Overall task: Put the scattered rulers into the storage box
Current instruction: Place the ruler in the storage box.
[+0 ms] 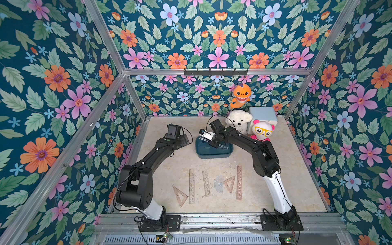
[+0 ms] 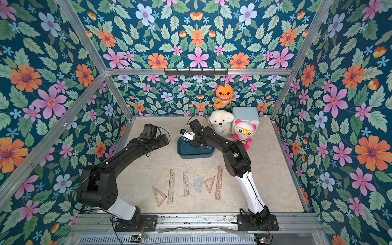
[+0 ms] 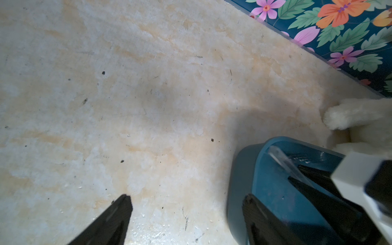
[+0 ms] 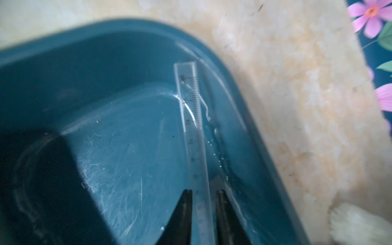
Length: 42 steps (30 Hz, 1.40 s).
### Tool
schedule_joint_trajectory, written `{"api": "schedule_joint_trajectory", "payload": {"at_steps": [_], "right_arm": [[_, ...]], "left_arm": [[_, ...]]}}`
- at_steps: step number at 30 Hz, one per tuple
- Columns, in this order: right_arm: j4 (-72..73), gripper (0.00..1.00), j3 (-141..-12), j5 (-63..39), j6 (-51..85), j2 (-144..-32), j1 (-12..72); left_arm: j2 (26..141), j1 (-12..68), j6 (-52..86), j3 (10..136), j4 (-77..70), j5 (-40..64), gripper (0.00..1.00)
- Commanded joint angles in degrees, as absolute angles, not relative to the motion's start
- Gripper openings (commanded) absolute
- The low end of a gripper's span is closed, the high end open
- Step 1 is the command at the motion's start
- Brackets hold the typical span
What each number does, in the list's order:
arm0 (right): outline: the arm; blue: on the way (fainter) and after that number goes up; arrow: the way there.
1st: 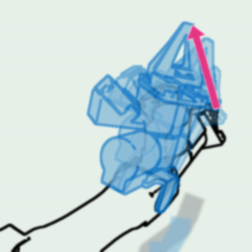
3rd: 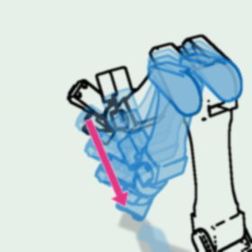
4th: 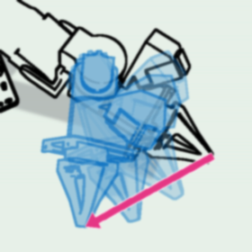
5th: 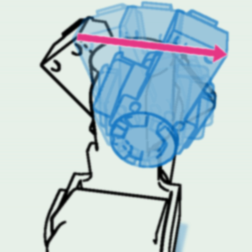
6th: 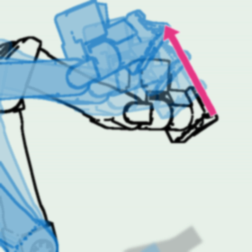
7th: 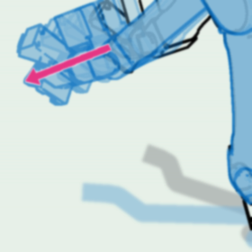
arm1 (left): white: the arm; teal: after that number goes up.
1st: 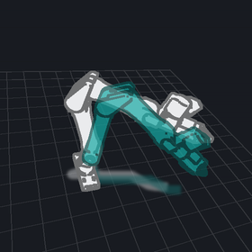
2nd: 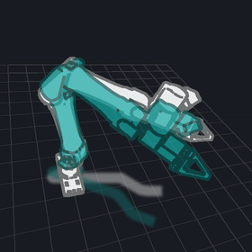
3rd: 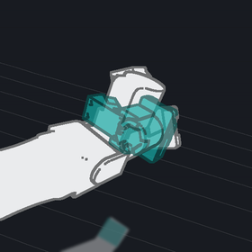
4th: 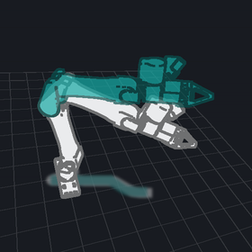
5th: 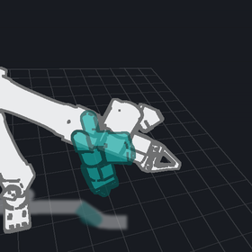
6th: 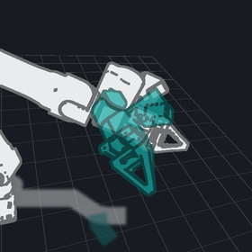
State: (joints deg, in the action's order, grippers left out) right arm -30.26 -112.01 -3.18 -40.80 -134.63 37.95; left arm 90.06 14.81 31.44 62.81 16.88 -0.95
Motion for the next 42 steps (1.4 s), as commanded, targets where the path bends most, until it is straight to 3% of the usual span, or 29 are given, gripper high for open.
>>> {"api": "schedule_joint_trajectory", "payload": {"at_steps": [1, 4, 9, 15, 18, 22, 29, 42], "right_arm": [[-30.78, 0.37, -111.76, -4.79, -40.87, -134.23, 37.99], [-30.85, 0.46, -111.44, -5.60, -40.70, -133.36, 37.93], [-35.75, 0.48, -115.33, -6.02, -35.45, -131.51, 38.01], [-48.20, 0.37, -126.02, -4.59, -9.42, -131.97, 38.36], [-55.77, 0.35, -129.91, -8.73, 2.70, -134.78, 38.33], [-55.58, 0.32, -123.53, -10.85, 11.07, -133.69, 39.90], [-52.10, 0.26, -115.60, -9.74, 15.21, -131.43, 40.69], [-50.17, 0.24, -119.76, -5.41, 13.65, -139.46, 39.86]], "left_arm": [[89.98, 14.51, 30.87, 62.76, 15.90, -0.69, 0.88], [89.74, 14.42, 30.86, 62.65, 15.78, -0.44, 0.88], [89.15, 14.40, 30.89, 62.47, 15.63, -0.01, 0.88], [88.66, 14.40, 31.11, 61.80, 15.64, 1.37, 0.87], [88.51, 14.39, 31.29, 61.32, 15.64, 2.44, 0.87], [88.29, 14.41, 31.38, 60.89, 15.69, 3.63, 0.87], [88.80, 14.38, 31.62, 60.49, 15.64, 5.34, 0.87], [89.49, 14.36, 31.53, 60.53, 15.64, 4.92, 0.87]]}}
